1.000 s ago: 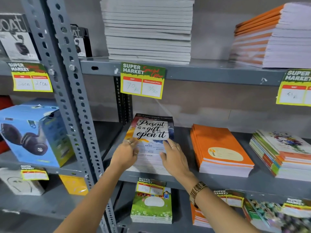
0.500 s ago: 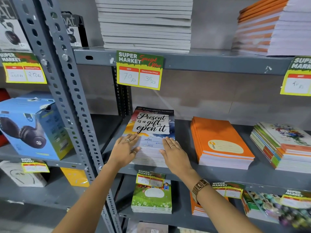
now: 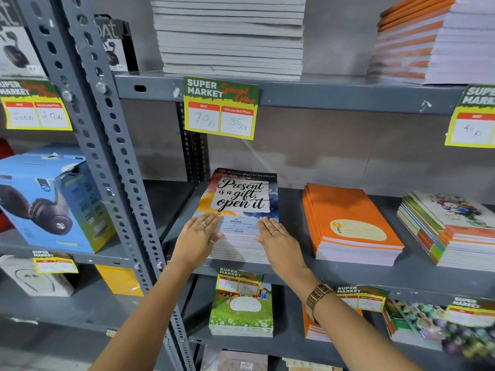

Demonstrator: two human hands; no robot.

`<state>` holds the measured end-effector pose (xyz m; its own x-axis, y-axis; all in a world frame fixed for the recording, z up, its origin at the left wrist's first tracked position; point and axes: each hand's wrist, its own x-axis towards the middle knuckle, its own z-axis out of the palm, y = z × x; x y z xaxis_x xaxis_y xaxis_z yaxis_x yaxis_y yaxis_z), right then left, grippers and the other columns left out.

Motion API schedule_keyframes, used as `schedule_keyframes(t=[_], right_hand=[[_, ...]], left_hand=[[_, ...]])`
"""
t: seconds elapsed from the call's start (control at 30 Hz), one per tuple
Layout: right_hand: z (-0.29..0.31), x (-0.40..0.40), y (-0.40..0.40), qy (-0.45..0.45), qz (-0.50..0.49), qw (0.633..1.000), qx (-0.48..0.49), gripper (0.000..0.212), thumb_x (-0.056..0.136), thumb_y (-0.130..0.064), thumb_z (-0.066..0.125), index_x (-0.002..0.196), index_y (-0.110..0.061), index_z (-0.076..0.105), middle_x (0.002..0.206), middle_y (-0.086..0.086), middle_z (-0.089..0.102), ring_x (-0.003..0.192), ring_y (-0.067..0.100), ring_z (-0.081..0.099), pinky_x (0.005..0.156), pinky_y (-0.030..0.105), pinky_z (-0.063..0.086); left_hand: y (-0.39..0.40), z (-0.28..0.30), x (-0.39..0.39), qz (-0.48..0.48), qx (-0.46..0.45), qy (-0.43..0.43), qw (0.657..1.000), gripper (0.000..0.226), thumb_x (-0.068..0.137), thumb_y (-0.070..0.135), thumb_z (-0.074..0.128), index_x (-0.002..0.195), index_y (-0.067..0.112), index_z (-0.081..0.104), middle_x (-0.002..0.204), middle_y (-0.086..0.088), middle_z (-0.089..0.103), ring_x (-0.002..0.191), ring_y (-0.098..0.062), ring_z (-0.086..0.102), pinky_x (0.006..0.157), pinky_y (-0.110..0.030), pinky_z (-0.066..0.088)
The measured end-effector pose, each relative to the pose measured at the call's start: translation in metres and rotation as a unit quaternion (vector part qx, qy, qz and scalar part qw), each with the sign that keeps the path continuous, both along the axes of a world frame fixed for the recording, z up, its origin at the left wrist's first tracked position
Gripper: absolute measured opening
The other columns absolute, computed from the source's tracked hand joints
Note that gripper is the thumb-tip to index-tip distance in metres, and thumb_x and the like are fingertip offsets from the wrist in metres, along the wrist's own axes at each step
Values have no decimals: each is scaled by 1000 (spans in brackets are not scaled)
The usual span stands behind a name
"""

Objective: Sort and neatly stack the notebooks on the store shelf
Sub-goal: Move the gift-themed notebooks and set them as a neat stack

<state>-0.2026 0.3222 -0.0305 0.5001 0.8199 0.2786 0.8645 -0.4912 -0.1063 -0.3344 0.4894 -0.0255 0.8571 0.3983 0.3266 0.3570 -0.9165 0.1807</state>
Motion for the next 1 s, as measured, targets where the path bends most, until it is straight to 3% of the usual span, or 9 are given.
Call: schedule_keyframes(t=[0.23,0.37,0.53,0.6,0.73,0.77,0.9,1.0], right_hand=[[-2,0,0,-4,2,1000,2,53,99,-34,32,146,-11,22,155,7,28,144,20,20,117,30,20],[-2,0,1,-7,8,1000,5,53,99,-34,34,146,-10,24,154,9,29,144,22,22,117,31,21],[-5,1,1,-6,8,1000,18,52,100,-32,32,146,-10,22,155,9,26,145,21,19,118,31,17],[-6,2,-2,-12,19,999,24,51,101,-28,31,147,-10,18,156,8,22,145,21,16,118,31,10],[-10,7,-27,-43,33,996,74,54,96,-8,40,146,-7,20,156,8,18,145,23,15,115,38,2],[-11,10,-36,-50,28,994,93,57,92,-3,45,145,-6,25,155,8,20,144,23,18,115,41,4],[-9,32,-77,-58,-25,990,125,60,82,4,58,139,-3,38,149,12,36,139,25,26,119,26,-3],[-5,53,-103,-46,-73,988,130,50,90,-7,53,138,-3,40,148,13,38,138,27,33,115,32,12]], left_hand=[[-4,-3,0,8,9,-8,1000,47,96,34,33,140,16,33,149,-2,37,141,-17,26,116,-34,14],[-7,1,-2,11,8,-9,1000,76,83,56,6,137,13,37,145,-4,42,139,-19,31,115,-38,19],[-6,-4,0,15,6,-28,999,45,96,31,39,136,12,40,144,-6,45,138,-21,33,115,-39,20],[-9,-2,-1,22,2,-31,999,53,94,40,29,135,10,42,142,-8,46,137,-23,35,114,-41,22],[-24,2,-4,49,11,-28,998,100,78,70,-11,134,6,42,141,-12,47,135,-26,37,114,-46,21],[-29,2,-3,65,12,-27,997,102,76,70,-14,135,7,40,142,-12,46,136,-26,35,115,-46,19],[-56,-2,10,87,-15,-21,996,89,78,64,-3,141,10,29,149,-9,35,142,-23,22,118,-44,6],[-79,-2,27,69,-11,-23,997,90,77,65,-7,142,13,26,151,-8,31,143,-23,19,118,-43,2]])
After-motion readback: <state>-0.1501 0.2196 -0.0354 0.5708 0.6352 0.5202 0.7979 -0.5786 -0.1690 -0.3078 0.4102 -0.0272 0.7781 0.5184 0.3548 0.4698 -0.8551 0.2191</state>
